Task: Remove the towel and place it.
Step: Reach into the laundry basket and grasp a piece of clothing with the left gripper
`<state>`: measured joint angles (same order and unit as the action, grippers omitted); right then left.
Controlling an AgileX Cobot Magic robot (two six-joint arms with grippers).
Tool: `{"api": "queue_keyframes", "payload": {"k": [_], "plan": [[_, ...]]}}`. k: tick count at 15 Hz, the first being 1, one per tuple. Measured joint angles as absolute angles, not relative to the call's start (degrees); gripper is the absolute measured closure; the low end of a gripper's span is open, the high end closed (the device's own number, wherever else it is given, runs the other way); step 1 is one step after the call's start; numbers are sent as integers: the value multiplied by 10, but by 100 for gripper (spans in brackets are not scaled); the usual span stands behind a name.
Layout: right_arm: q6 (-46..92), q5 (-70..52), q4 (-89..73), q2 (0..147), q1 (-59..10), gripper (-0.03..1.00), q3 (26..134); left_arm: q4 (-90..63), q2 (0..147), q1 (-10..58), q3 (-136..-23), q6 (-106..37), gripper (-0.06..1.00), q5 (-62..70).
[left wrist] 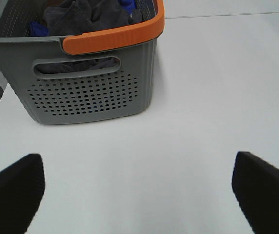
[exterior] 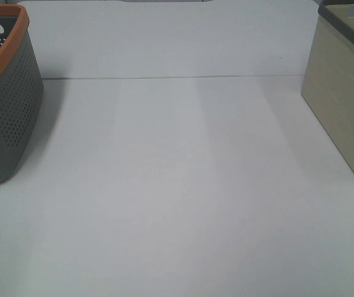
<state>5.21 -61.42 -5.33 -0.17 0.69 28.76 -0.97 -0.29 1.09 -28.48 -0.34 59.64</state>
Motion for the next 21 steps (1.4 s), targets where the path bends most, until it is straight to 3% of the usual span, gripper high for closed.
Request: {"api": "queue_keyframes", "payload": {"k": [21], "plan": [[52,-614,-53,-2,7,21,288,-5,-3,11,-285,-3,-4,596]]}}
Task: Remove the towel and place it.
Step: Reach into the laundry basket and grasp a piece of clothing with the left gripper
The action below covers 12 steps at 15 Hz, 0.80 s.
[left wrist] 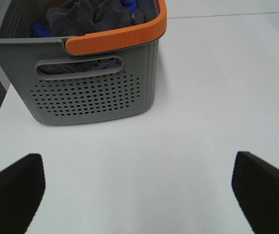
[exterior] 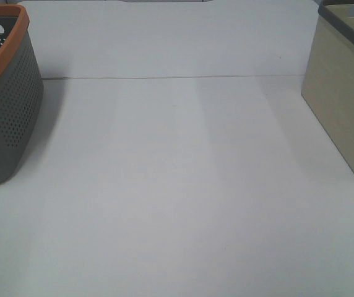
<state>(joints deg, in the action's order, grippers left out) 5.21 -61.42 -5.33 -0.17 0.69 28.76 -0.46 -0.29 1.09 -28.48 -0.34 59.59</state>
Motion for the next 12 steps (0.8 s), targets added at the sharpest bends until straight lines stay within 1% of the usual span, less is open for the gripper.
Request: {"api": "queue_keyframes", "payload": {"k": [12], "plan": [[52,-614,-53,-2,7,21,288,6,-3,11,-285,-3,-4,596]]}}
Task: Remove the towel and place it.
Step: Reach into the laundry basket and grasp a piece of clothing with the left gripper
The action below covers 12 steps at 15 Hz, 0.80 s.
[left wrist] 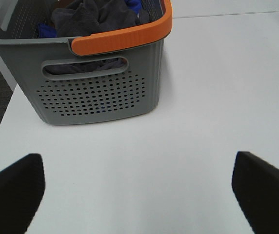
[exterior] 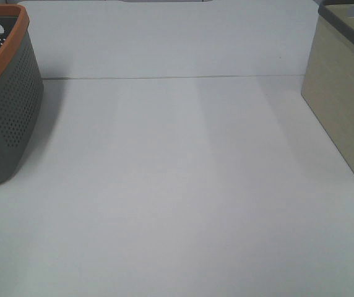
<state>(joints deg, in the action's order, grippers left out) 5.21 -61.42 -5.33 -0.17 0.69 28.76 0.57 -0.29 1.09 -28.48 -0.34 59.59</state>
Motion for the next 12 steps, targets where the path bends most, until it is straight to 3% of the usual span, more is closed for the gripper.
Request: {"api": "queue_keyframes", "payload": {"k": [12], "plan": [[52,-614,-53,-2,7,21,288,6,-3,11,-285,-3,-4,596]]}}
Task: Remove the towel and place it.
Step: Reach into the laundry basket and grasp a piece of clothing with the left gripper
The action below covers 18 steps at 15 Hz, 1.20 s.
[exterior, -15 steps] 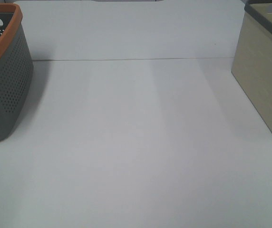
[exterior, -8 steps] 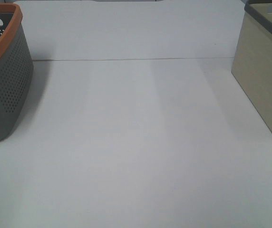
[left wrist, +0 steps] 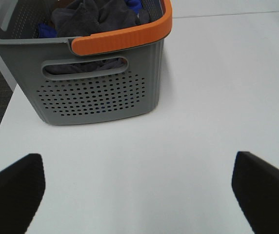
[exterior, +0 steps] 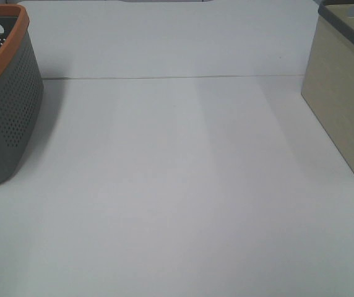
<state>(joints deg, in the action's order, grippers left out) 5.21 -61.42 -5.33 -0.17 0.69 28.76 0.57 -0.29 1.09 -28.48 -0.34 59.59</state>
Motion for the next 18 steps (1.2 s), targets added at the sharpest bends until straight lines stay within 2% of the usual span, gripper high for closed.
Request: {"api": "queue_keyframes", "payload": {"k": [8,10,13,14,18], "plan": [[52,-614,-53,-2,7,21,288,0,-3,11,-285,-5,-4,596],[52,-614,-53,-2,7,21,288,-5,36,11,-309,-8,-4,633],[52,-614,-53,-2,7,21,288,-11,135,11,-398,-45,-4,695],[52,-614,-53,-2,7,21,288,-11,205,11,-472,-69,-4,697],[52,-614,-53,-2,7,21,288,-11,354,11,-638,-111,-4,698]]}}
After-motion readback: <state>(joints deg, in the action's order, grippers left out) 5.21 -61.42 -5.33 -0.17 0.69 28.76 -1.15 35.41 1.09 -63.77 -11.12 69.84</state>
